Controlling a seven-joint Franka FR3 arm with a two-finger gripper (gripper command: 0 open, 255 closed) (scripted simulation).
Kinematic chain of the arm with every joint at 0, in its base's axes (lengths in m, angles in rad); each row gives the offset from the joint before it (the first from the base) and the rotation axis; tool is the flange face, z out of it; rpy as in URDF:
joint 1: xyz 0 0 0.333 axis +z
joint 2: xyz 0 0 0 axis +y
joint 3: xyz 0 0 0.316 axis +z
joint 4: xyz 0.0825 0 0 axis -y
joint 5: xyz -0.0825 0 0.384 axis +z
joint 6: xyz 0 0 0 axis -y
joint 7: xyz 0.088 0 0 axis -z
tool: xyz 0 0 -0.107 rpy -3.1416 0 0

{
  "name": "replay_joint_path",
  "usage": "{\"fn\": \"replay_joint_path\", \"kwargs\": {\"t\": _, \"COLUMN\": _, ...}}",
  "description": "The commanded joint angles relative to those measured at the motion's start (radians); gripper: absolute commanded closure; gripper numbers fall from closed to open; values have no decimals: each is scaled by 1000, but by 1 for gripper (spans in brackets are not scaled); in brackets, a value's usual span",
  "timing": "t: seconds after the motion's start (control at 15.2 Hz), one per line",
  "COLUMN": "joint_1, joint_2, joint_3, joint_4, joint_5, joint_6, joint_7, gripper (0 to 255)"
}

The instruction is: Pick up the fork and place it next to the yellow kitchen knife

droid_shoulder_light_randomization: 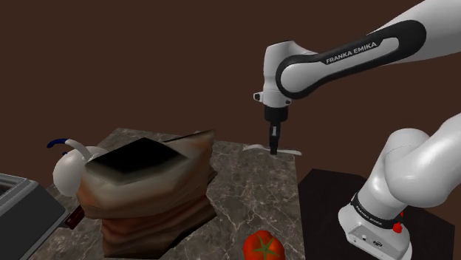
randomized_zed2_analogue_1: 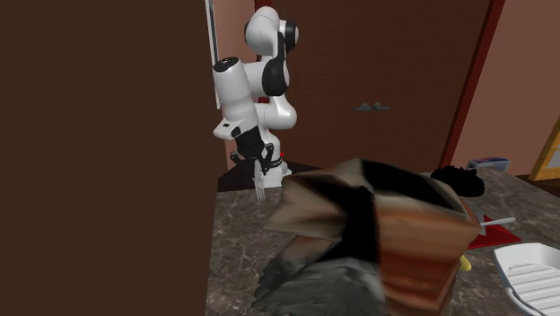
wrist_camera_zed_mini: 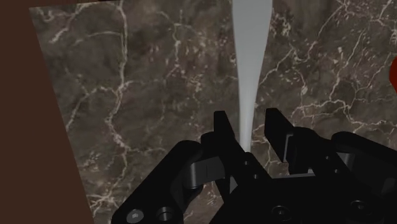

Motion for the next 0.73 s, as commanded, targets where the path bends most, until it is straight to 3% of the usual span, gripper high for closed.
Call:
{"fn": "replay_joint_path", "kwargs": {"t": 0.0, "joint_1": -1, "joint_2": -12, "joint_3": -1, "joint_4": 21, "joint_5": -3, "joint_6": -32, "joint_7": 5, "gripper": 255}}
{"fn": "replay_joint_path", "kwargs": {"t": 0.26, "joint_1": -2, "joint_2": -27, "joint_3": -3, "joint_4": 50, "joint_5": -7, "joint_6": -76, "joint_7": 12, "gripper": 255}}
{"fn": "replay_joint_path", "kwargs": {"t": 0.66, "joint_1": 80, "joint_2": -62, "joint_3": 108, "joint_4": 23, "joint_5": 79, "joint_6": -56, "joint_7": 152, "gripper": 255}}
